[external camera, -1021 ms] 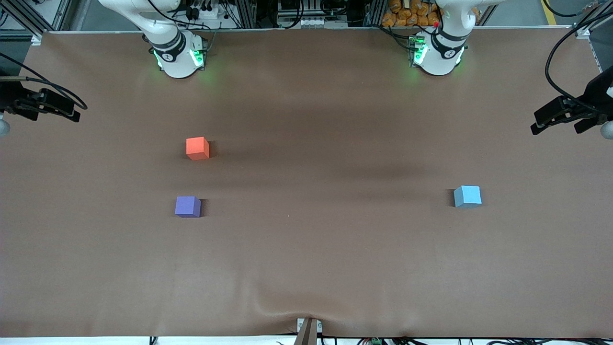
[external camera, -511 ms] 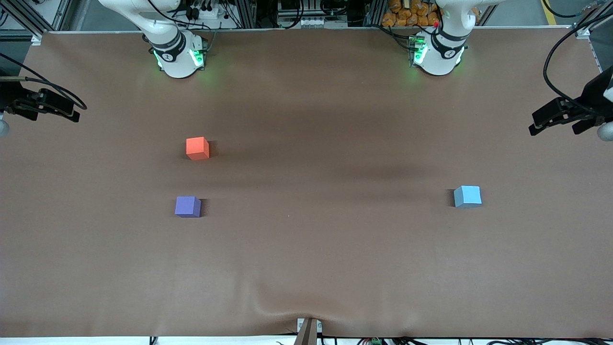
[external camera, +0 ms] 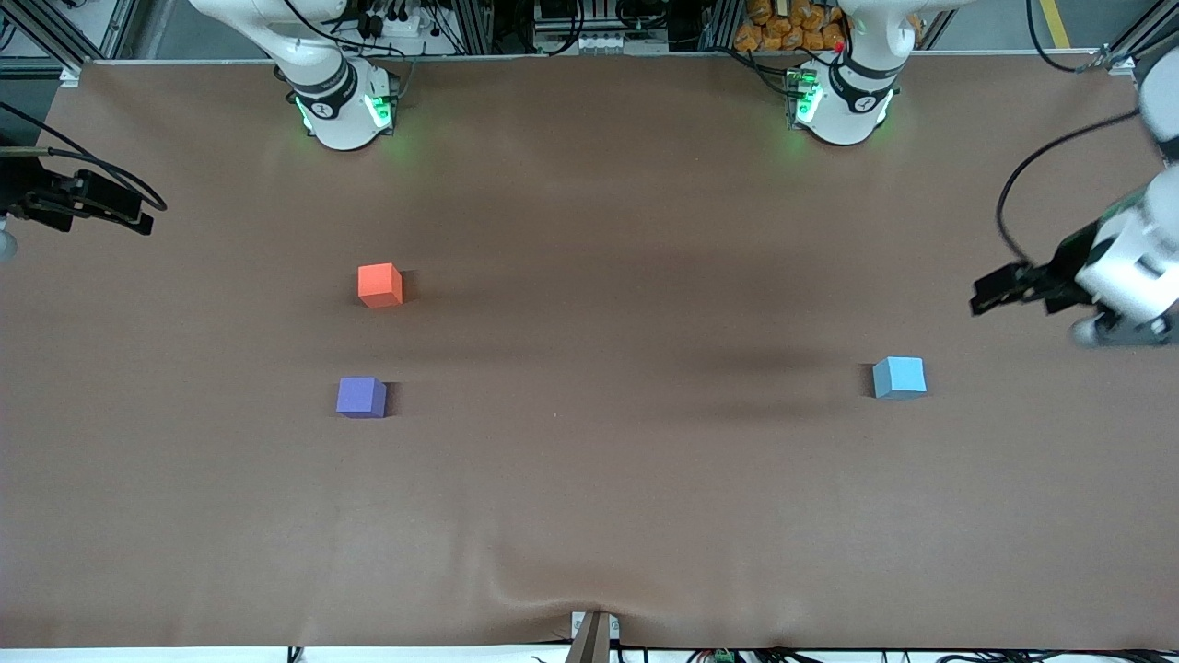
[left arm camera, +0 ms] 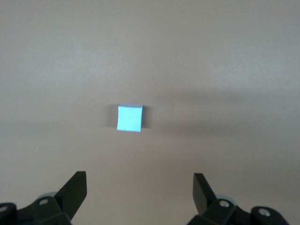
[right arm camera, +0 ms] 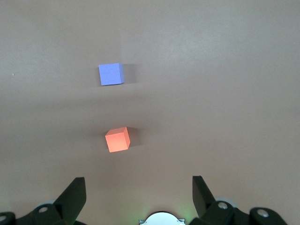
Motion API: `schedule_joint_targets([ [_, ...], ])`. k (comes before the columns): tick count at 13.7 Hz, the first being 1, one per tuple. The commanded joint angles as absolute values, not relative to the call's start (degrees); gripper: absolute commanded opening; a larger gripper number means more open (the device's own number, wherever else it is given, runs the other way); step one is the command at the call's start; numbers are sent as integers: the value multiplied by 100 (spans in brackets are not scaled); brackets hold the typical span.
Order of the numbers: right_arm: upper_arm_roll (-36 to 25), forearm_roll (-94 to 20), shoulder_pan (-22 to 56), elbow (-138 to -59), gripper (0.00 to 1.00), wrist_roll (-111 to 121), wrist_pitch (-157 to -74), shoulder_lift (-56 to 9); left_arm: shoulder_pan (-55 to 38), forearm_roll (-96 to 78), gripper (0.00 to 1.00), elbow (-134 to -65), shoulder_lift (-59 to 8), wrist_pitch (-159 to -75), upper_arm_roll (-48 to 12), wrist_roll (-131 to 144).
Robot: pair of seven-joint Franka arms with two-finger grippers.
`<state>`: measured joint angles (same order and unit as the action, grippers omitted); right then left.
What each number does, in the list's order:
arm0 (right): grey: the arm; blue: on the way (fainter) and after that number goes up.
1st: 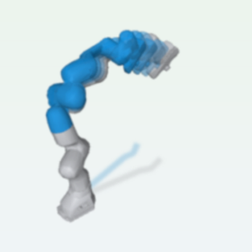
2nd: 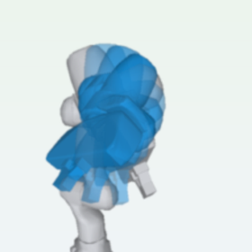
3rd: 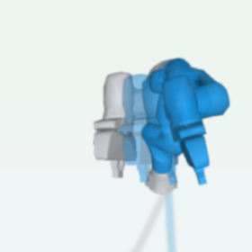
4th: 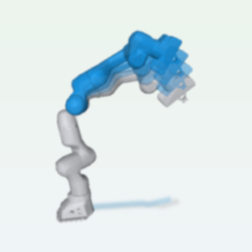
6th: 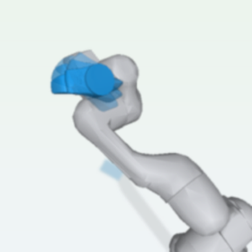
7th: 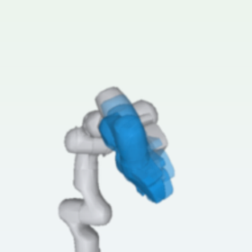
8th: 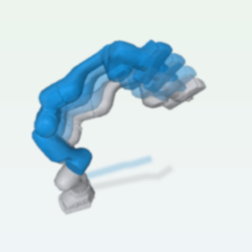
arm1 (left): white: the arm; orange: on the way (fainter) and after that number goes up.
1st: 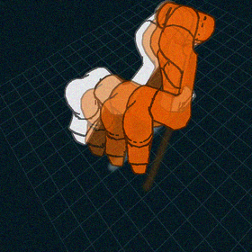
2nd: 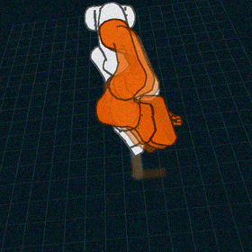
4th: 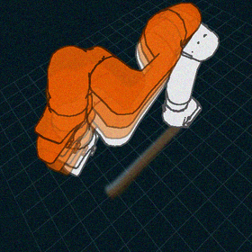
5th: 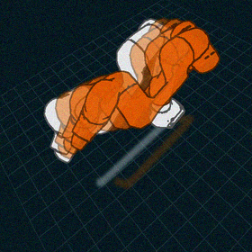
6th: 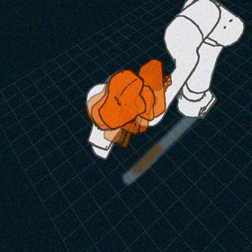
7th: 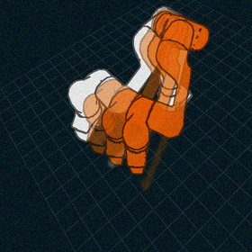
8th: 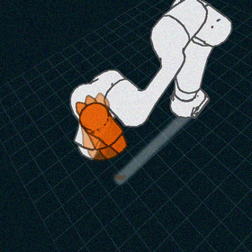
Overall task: Place blue block between orange and purple blocks
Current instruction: 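Reach the left gripper toward the light blue cube, then lower the left gripper and close it on the light blue cube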
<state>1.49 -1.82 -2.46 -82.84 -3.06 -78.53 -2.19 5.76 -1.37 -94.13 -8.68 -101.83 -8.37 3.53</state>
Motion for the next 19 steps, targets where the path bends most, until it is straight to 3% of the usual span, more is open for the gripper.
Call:
schedule_joint_targets([
  [1, 220, -281, -369, -8183, 100, -369, -7805, -237, 422, 262, 100, -9483, -1352, -10738, -861, 325],
  [6, 220, -264, -387, -8183, 100, -396, -7805, -264, 413, 272, 100, -10194, -1845, -11925, -870, 325],
  [14, 211, -246, -492, -8183, 100, -352, -7805, -343, 624, 633, 100, -10985, -2232, -12936, -861, 316],
  [19, 211, -228, -492, -8183, 100, -343, -7813, -343, 729, 668, 100, -11136, -2627, -13517, -853, 316],
])
